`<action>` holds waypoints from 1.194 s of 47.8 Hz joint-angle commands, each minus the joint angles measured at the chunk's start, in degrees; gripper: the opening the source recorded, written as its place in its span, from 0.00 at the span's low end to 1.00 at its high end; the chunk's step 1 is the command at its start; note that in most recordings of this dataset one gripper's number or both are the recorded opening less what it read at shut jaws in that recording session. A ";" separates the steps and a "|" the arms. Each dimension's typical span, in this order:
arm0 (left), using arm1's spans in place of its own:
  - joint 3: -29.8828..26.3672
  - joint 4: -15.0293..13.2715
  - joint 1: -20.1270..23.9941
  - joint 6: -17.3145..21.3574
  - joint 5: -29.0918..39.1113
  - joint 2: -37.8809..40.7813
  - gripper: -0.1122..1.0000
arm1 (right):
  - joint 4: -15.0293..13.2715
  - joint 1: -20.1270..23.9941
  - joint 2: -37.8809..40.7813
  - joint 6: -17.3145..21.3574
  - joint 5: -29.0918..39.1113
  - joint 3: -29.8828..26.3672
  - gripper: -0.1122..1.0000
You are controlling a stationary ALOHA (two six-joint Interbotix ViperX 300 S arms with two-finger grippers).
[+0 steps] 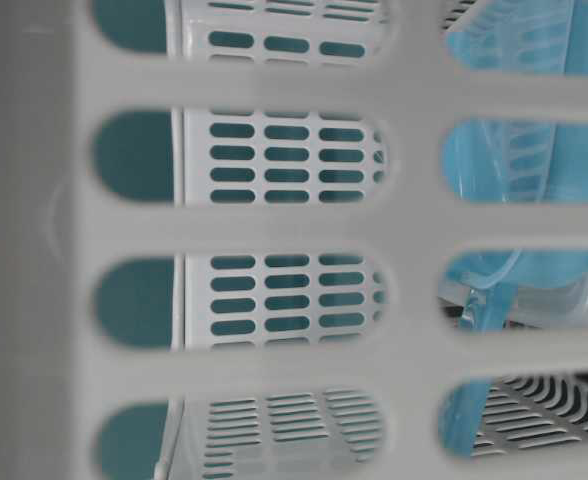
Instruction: Pick up the dustpan from the shopping basket with the left arm.
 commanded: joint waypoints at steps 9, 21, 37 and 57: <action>-15.03 2.29 -0.09 -3.78 22.06 0.88 0.10 | 0.09 0.35 -0.44 0.35 1.49 -0.35 0.09; -33.40 2.37 -1.76 -3.78 44.56 11.87 0.10 | 0.09 0.62 -1.05 0.35 2.37 -0.44 0.09; -55.72 2.37 -4.39 -2.81 63.98 35.86 0.10 | 0.62 1.23 -1.05 0.35 2.46 -0.18 0.09; -67.24 2.37 -5.63 -2.72 75.59 53.35 0.10 | 0.62 1.58 -1.23 0.35 2.90 0.09 0.09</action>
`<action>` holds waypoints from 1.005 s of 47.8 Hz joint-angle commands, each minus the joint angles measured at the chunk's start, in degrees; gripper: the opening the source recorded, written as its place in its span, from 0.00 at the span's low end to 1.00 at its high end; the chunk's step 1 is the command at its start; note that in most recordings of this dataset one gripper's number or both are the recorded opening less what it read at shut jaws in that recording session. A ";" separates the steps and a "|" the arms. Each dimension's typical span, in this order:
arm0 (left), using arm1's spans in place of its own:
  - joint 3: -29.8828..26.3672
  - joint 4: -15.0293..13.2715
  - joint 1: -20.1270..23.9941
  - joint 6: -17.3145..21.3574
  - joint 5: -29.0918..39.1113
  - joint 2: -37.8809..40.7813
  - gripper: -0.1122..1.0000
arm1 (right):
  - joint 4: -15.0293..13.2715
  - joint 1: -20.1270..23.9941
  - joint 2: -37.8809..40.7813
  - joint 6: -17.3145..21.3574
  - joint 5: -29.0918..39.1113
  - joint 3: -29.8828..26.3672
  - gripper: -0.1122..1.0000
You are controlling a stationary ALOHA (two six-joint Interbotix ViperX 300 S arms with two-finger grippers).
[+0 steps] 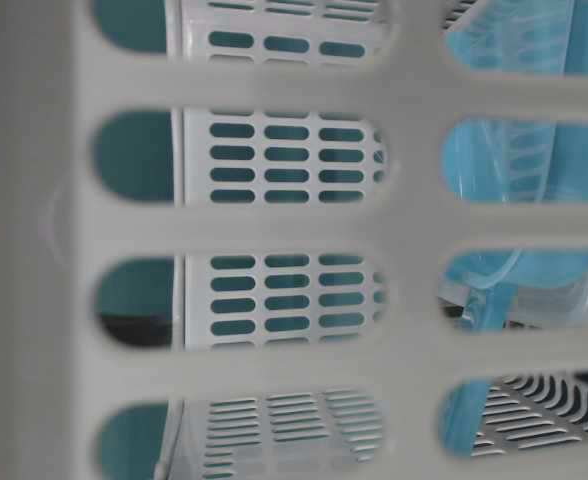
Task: Pick up the dustpan from the shopping basket with the left arm.
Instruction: 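Move the left gripper into the basket toward the blue dustpan handle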
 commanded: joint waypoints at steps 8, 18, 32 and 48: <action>-0.44 0.18 -0.79 -0.26 -0.09 1.85 0.12 | 0.26 0.18 0.26 0.09 -0.18 -0.35 0.09; 1.14 0.18 -1.05 -0.62 -2.29 4.92 0.60 | 0.26 0.18 0.26 0.09 -0.18 -0.26 0.09; 1.67 0.18 -1.85 -1.05 -2.64 10.55 0.91 | 0.26 0.26 0.26 0.09 -0.18 0.09 0.09; 3.78 0.18 -2.20 -2.11 -3.78 13.10 0.92 | 0.26 0.44 0.26 0.09 0.18 0.44 0.09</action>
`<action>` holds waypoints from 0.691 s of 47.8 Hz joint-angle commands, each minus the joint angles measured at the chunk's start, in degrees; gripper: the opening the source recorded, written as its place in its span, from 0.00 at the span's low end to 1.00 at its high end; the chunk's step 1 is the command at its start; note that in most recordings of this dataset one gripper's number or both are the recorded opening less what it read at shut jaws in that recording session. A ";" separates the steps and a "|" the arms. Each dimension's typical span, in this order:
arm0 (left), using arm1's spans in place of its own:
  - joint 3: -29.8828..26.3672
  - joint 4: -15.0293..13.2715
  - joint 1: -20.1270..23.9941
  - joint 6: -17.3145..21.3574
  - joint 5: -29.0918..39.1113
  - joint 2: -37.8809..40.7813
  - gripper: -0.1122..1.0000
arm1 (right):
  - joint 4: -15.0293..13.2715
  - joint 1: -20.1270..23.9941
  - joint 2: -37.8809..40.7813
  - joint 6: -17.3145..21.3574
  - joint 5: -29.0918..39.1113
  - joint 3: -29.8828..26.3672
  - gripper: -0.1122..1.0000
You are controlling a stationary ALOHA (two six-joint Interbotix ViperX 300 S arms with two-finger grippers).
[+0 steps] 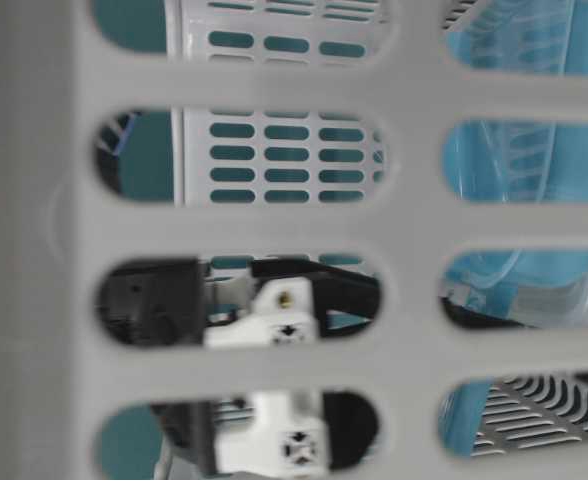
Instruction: Pick up the dustpan from the shopping basket with the left arm.
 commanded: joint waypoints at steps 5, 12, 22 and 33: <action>1.14 0.18 -0.09 -0.62 -1.14 -0.18 0.91 | 0.18 0.18 0.26 0.09 -0.09 -0.26 0.09; 2.55 0.18 -0.09 -0.35 -1.32 -0.53 0.79 | 0.18 0.18 0.26 0.09 0.00 -0.26 0.09; 0.62 0.18 -0.09 0.18 -1.23 -2.29 0.35 | 0.18 0.18 0.26 0.18 0.00 -0.09 0.09; -5.10 0.18 -0.09 0.35 1.67 -5.45 0.35 | 0.18 0.18 0.26 0.79 0.00 0.09 0.09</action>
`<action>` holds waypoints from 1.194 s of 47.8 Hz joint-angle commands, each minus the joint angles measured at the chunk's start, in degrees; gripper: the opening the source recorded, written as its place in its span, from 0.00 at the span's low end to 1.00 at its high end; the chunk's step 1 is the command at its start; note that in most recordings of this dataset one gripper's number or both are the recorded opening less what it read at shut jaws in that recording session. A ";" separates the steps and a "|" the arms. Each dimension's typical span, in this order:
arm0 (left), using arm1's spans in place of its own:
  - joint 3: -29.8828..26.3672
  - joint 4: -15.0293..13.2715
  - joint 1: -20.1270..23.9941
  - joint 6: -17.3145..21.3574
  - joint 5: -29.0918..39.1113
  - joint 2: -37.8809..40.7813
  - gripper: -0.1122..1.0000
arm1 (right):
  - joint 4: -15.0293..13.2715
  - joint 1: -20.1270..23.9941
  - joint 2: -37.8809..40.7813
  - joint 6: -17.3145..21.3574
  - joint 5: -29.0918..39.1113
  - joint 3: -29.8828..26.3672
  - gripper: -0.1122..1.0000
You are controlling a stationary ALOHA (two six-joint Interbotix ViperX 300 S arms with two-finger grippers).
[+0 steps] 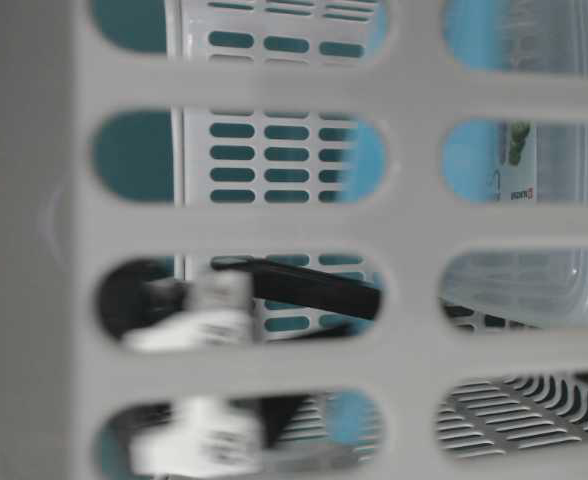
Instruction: Pick up the dustpan from the shopping basket with the left arm.
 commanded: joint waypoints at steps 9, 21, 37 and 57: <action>-9.67 0.18 0.62 0.35 7.73 -5.80 0.35 | 0.18 0.00 0.35 2.29 -0.26 0.18 0.09; -19.69 0.18 2.11 0.26 17.67 -7.21 0.35 | 0.18 0.00 0.09 2.37 -0.26 0.44 0.09; -19.60 0.18 2.46 0.18 19.42 -7.21 0.35 | 0.18 0.09 -0.35 2.37 -0.26 0.26 0.09; -18.90 0.18 2.46 0.26 19.60 -7.12 0.35 | 0.18 0.00 -0.44 2.46 -0.26 0.44 0.09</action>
